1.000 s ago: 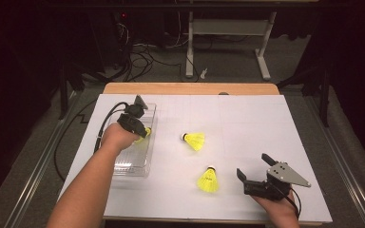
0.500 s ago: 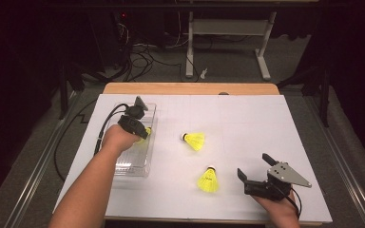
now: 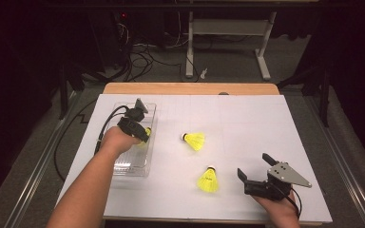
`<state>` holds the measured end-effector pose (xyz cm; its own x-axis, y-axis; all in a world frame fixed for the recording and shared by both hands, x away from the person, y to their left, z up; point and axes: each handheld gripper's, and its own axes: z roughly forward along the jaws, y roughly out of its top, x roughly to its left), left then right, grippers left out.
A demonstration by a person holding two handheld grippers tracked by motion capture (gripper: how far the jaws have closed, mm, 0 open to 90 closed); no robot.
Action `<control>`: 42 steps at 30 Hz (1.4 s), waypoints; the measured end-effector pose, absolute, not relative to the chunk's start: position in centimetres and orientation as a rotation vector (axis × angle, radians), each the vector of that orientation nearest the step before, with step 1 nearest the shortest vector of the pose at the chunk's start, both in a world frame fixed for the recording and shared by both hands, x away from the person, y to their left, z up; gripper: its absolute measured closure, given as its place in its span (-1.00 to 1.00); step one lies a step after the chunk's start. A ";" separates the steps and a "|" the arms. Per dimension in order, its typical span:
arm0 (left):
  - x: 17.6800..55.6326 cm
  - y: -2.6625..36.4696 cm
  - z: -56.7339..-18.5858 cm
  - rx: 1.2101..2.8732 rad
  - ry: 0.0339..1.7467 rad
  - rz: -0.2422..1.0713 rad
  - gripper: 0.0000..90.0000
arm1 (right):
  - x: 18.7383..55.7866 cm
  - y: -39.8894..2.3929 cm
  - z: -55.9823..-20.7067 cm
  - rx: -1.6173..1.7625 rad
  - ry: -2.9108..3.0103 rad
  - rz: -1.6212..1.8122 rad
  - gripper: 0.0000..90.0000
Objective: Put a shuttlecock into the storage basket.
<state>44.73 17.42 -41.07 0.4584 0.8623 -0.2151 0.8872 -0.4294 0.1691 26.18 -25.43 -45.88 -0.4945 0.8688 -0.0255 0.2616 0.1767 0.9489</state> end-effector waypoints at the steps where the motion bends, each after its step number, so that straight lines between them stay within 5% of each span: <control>1: 44.7 17.4 -41.1 2.456 1.504 -0.140 0.67 | 26.2 -25.4 -45.9 1.060 1.868 1.326 -0.99; 42: 41.0 19.4 -39.1 2.572 1.465 -0.197 -0.04 | 26.0 -25.3 -45.8 1.054 1.871 1.314 -0.99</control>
